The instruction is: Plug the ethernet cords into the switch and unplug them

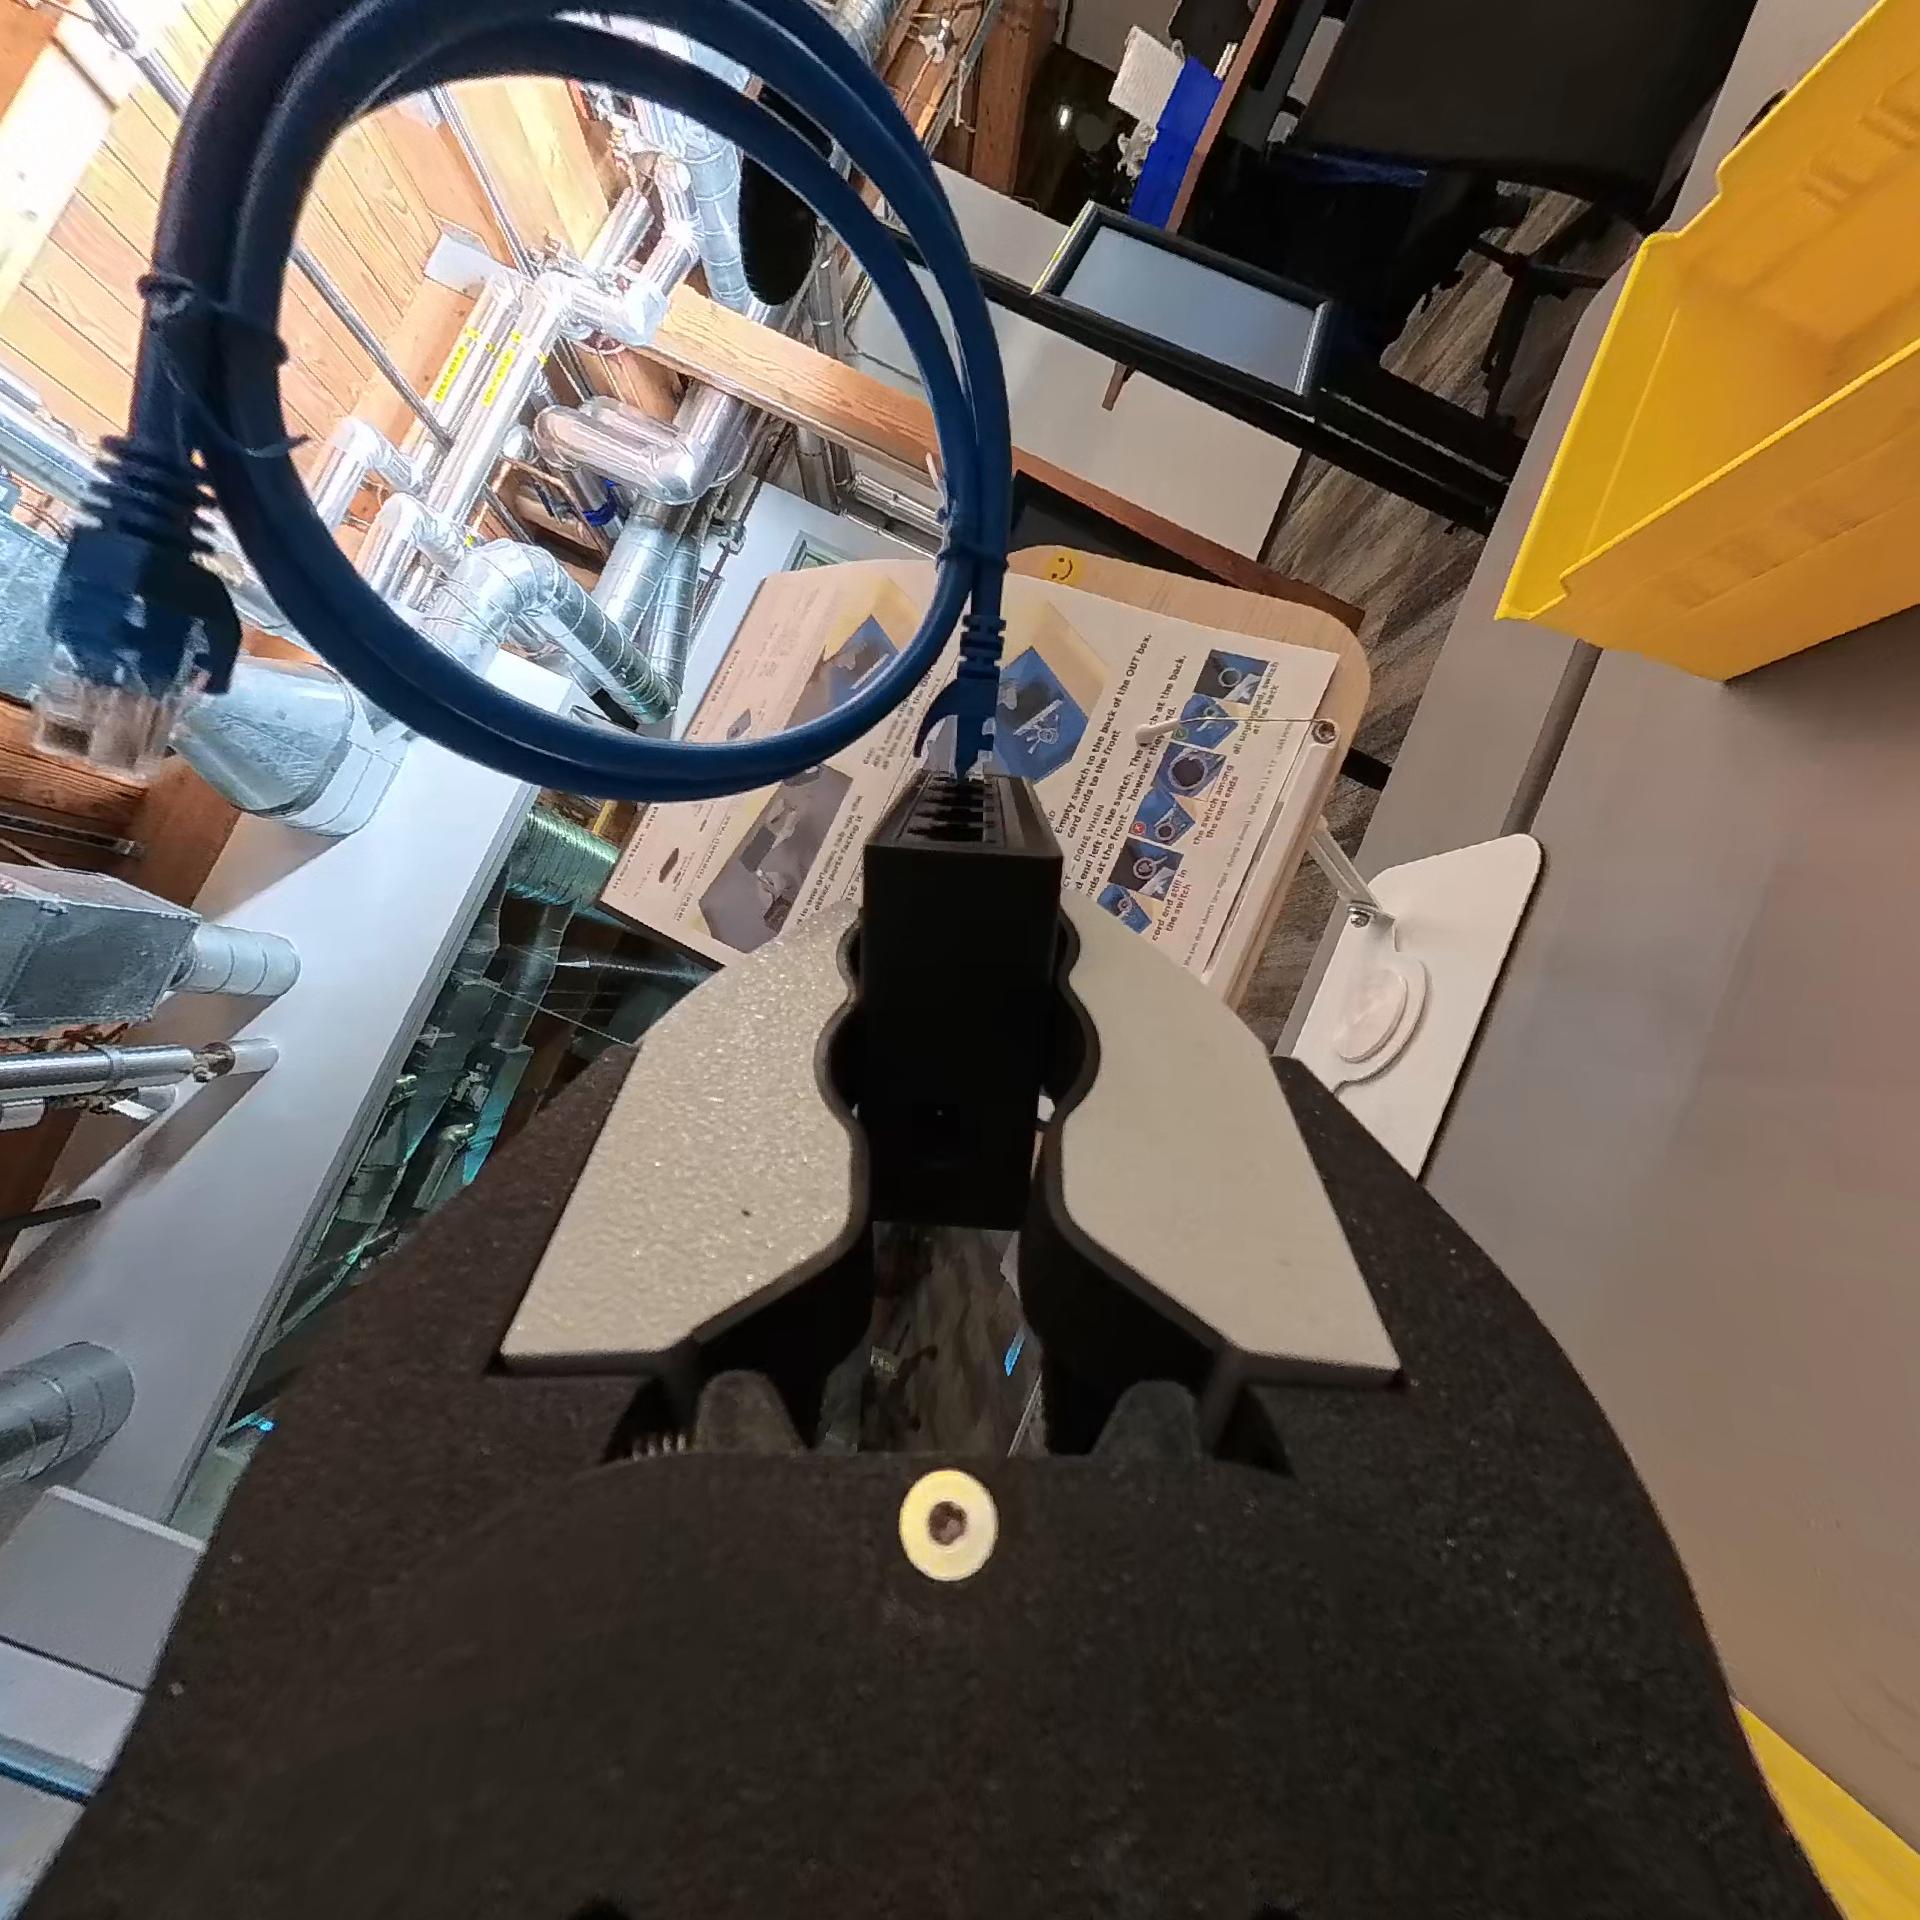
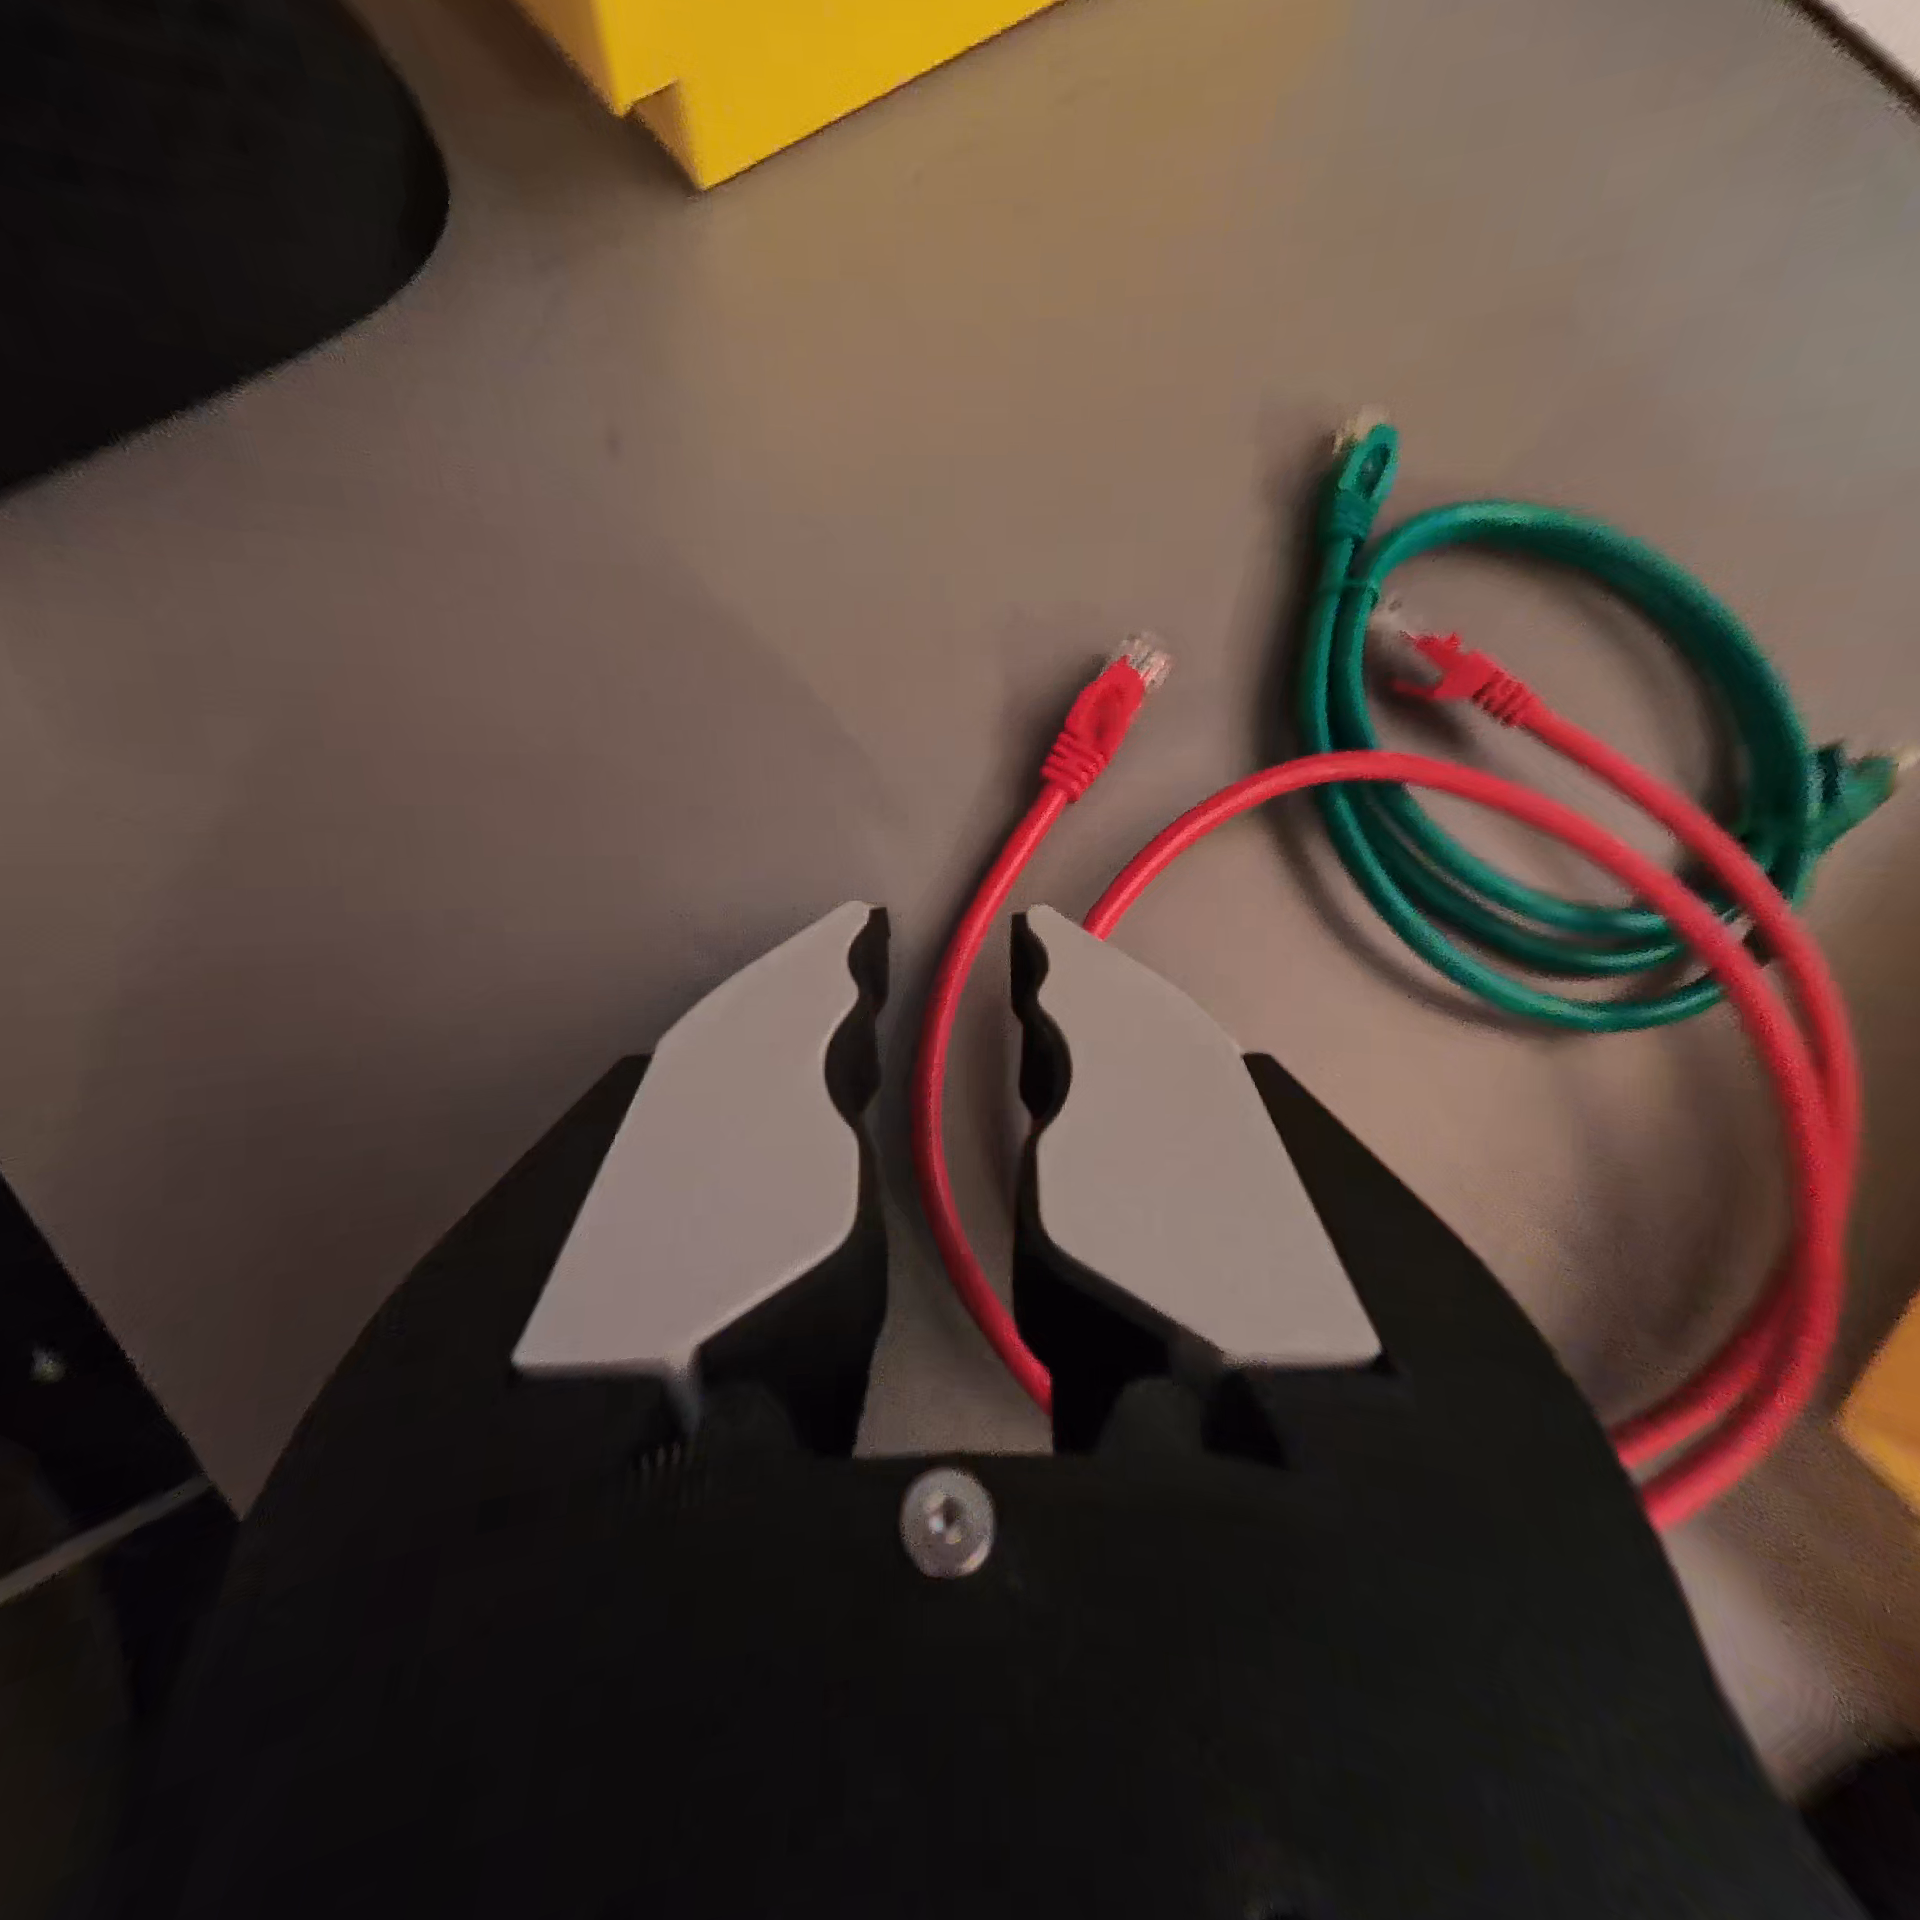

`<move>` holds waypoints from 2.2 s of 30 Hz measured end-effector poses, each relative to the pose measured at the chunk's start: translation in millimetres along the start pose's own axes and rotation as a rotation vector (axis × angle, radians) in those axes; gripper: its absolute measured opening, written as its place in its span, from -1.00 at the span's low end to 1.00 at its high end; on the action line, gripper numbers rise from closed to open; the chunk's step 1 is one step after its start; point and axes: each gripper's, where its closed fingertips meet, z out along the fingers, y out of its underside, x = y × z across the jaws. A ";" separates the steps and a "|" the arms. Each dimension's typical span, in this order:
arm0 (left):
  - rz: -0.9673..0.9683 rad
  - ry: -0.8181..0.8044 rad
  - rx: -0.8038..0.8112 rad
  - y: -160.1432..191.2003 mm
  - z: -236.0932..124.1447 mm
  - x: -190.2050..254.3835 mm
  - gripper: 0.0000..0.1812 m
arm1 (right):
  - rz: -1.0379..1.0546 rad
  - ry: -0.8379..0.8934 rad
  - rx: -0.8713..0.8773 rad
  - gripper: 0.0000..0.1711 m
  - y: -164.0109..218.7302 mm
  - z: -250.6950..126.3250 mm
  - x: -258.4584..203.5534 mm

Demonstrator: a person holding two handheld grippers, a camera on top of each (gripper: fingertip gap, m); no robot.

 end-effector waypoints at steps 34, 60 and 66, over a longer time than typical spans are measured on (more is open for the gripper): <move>0.058 0.150 0.102 -22.7 6.9 52.0 -0.67 | -0.069 -0.200 0.119 -0.93 -110.6 -147.8 74.5; 0.110 0.338 0.218 -53.8 1.6 111.5 -0.68 | -0.214 -0.094 -0.155 -0.93 -90.2 -132.5 101.9; 0.154 0.341 0.222 -57.2 0.1 116.2 -0.68 | -0.219 -0.070 -0.180 -0.93 -86.6 -131.6 103.4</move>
